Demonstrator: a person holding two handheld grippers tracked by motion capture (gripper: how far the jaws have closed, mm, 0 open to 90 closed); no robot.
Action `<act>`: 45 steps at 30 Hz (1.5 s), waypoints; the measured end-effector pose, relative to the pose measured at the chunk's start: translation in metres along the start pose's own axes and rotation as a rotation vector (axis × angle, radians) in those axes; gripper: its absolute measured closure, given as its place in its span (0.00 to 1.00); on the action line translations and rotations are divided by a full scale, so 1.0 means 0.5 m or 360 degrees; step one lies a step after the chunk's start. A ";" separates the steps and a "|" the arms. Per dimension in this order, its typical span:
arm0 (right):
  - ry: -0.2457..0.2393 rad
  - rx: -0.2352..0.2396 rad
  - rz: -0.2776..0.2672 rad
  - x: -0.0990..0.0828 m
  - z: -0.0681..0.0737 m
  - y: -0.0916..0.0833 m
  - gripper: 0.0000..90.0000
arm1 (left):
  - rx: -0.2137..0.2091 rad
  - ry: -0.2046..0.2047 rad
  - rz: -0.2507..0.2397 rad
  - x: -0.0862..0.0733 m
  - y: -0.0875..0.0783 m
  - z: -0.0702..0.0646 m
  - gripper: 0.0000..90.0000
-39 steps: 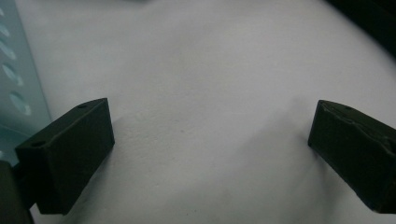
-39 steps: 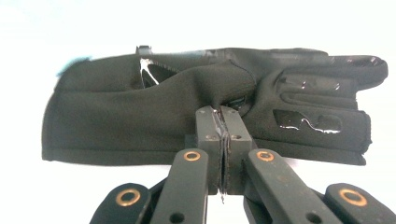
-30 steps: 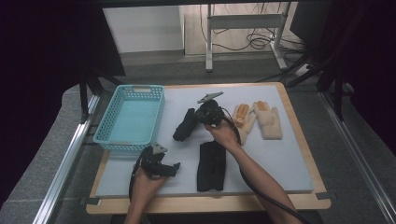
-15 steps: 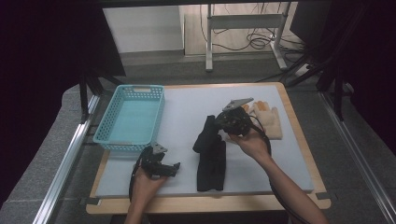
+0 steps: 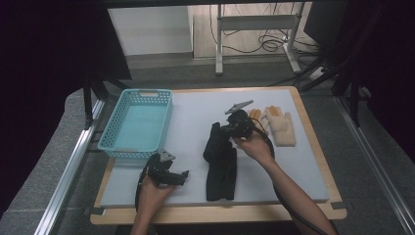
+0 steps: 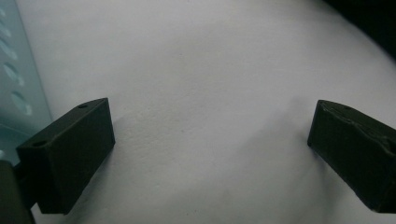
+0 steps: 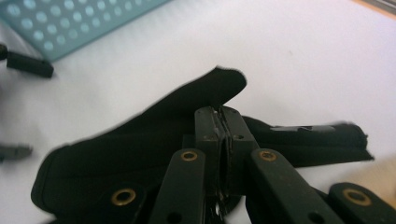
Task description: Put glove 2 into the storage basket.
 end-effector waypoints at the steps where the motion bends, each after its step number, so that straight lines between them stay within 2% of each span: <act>1: -0.0002 0.0003 -0.0009 0.010 0.002 0.009 0.95 | 0.0000 0.0000 0.0000 0.000 0.000 0.000 0.01; 2: -0.0011 0.0017 -0.0021 0.020 0.004 0.020 0.94 | 0.0000 0.0000 0.0000 0.000 0.000 0.000 0.01; 5: -0.0033 0.0041 -0.0040 0.051 0.016 0.056 0.81 | 0.0001 0.0002 0.0001 0.000 0.000 0.000 0.01; 7: -0.0052 0.0053 -0.0049 0.068 0.024 0.076 0.77 | 0.0002 0.0003 0.0002 0.000 0.000 0.000 0.01; 11: -0.0066 0.0060 -0.0079 0.083 0.032 0.087 0.72 | 0.0002 0.0003 0.0005 0.000 0.000 0.000 0.01; 13: -0.0074 0.0051 -0.0074 0.079 0.028 0.085 0.71 | 0.0001 0.0003 0.0003 0.000 0.000 0.000 0.01; 24: -0.0011 0.0057 -0.0072 0.030 -0.003 0.078 0.70 | 0.0001 0.0003 0.0003 0.000 0.000 0.000 0.01; 29: 0.0003 0.0060 -0.0046 0.016 -0.008 0.119 0.57 | 0.0002 0.0002 0.0006 0.000 0.000 0.000 0.01; 31: 0.0009 0.0057 -0.0023 0.010 -0.007 0.142 0.55 | 0.0000 0.0001 0.0007 0.000 0.000 0.000 0.01; 34: -0.0018 0.0013 0.0022 0.003 -0.005 0.174 0.54 | 0.0001 0.0000 0.0004 0.000 0.000 0.000 0.01; 37: -0.0041 -0.0011 0.0056 -0.003 0.000 0.198 0.59 | 0.0001 -0.0001 0.0004 0.000 0.000 0.000 0.01; 42: 0.0026 0.0049 0.0037 -0.006 -0.001 0.203 0.81 | 0.0001 -0.0001 0.0005 0.000 0.000 0.000 0.01; 44: 0.0033 0.0048 0.0059 -0.006 -0.004 0.200 0.94 | 0.0002 -0.0001 0.0006 0.000 0.000 0.000 0.01; 45: 0.0042 0.0059 0.0061 -0.007 -0.006 0.199 0.95 | 0.0002 -0.0001 0.0005 0.000 0.000 0.000 0.01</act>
Point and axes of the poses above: each handheld gripper's, and its own axes: y roughly forward along the jaws, x roughly out of its top, z roughly to its left, the point moved 2 cm from there along y, roughly forward along the jaws, and after that the axes turned 5 degrees about x, right-handed, at the moved point
